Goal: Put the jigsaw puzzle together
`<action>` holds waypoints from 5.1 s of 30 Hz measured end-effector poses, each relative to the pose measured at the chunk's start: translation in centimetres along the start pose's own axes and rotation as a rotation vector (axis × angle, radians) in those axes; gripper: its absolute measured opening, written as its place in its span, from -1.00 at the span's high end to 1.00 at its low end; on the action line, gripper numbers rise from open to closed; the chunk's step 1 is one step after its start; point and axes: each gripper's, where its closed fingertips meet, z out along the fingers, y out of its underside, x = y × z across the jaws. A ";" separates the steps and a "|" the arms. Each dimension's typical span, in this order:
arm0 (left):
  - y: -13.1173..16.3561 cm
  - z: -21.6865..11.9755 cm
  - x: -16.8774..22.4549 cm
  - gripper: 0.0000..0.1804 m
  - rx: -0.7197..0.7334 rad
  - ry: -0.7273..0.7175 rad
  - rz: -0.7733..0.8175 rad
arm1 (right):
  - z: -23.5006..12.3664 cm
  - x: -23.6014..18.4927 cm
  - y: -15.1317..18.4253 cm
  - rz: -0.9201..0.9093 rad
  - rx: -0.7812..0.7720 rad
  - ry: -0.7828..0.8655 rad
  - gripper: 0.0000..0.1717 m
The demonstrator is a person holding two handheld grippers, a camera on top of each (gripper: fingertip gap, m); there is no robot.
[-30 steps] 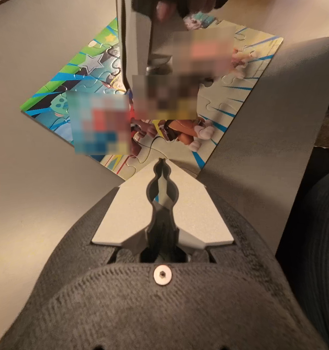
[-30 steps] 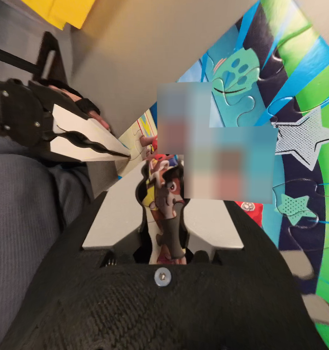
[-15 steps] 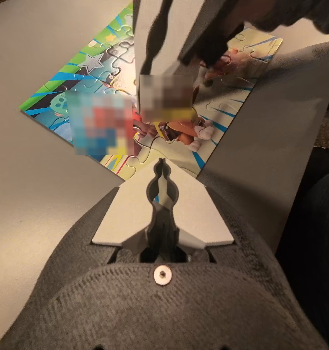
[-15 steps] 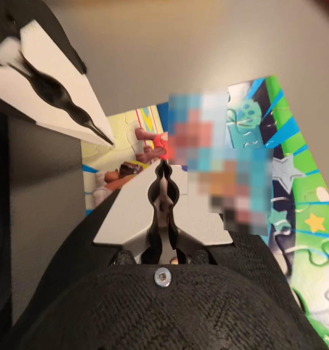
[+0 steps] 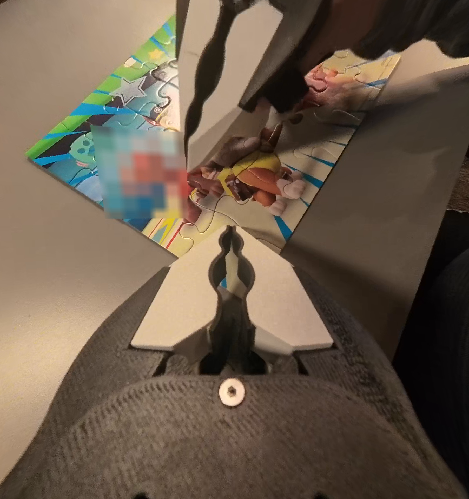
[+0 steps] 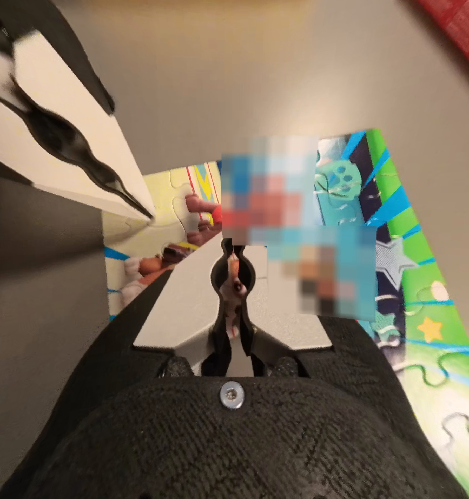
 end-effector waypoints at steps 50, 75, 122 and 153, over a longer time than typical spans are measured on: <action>11.0 -18.0 -11.1 0.96 -0.382 -0.984 0.679 | 17.4 -4.9 -23.0 -0.219 -0.075 0.043 0.00; 11.0 -16.3 -9.8 0.96 -0.450 -1.030 0.794 | 17.7 -3.9 -21.9 -0.190 0.067 0.126 0.05; 11.2 -16.0 -10.2 0.96 -0.486 -1.042 0.812 | 15.6 -2.0 -22.3 -0.011 0.201 0.019 0.81; 11.5 -16.3 -10.6 0.95 -0.510 -1.029 0.858 | 14.7 -1.5 -19.9 -1.081 -0.054 0.219 0.55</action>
